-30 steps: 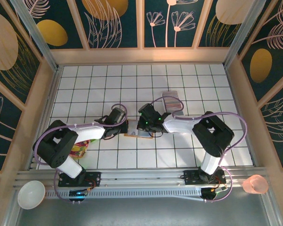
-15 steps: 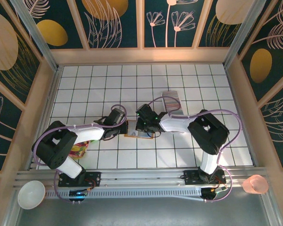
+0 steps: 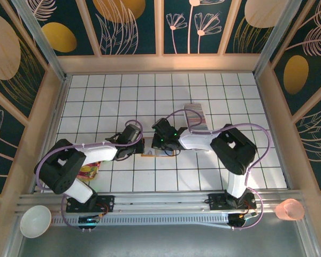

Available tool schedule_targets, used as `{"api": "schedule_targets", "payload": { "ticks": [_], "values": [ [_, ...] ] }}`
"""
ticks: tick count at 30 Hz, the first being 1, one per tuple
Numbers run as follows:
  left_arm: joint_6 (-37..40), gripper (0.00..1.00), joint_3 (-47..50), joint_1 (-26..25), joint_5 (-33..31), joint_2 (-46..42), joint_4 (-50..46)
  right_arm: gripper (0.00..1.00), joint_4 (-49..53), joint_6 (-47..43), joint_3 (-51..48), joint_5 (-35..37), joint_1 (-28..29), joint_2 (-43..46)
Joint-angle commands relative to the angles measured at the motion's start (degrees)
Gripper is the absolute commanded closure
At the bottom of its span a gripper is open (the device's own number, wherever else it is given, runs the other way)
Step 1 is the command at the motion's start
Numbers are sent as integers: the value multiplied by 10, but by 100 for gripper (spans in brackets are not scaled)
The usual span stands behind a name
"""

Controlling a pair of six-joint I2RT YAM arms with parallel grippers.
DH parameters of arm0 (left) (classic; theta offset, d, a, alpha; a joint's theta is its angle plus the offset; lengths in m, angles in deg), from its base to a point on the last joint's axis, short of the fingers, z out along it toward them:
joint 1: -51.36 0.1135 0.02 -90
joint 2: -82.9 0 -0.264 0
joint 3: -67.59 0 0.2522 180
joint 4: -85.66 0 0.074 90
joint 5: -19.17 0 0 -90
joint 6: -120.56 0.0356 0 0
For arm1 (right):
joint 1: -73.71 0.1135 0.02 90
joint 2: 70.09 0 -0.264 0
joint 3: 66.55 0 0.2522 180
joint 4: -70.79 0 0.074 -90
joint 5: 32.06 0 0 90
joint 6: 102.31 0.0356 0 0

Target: Put the credit cards into the card holder

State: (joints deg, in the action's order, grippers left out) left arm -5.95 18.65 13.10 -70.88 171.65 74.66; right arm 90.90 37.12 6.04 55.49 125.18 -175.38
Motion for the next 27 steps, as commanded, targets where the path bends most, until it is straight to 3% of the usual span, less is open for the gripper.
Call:
{"api": "schedule_targets", "payload": {
  "ticks": [1,11,17,27],
  "values": [
    [-8,100,28,-7,20,14,-90,100,-18,2,20,-6,10,-12],
    [-12,100,28,-6,12,-6,-91,100,2,0,1,28,12,33],
    [-18,99,22,-7,13,-29,-94,88,33,-2,-24,59,14,97],
    [-30,77,6,-6,15,-88,-105,70,62,39,-106,95,34,214]
  ]
}}
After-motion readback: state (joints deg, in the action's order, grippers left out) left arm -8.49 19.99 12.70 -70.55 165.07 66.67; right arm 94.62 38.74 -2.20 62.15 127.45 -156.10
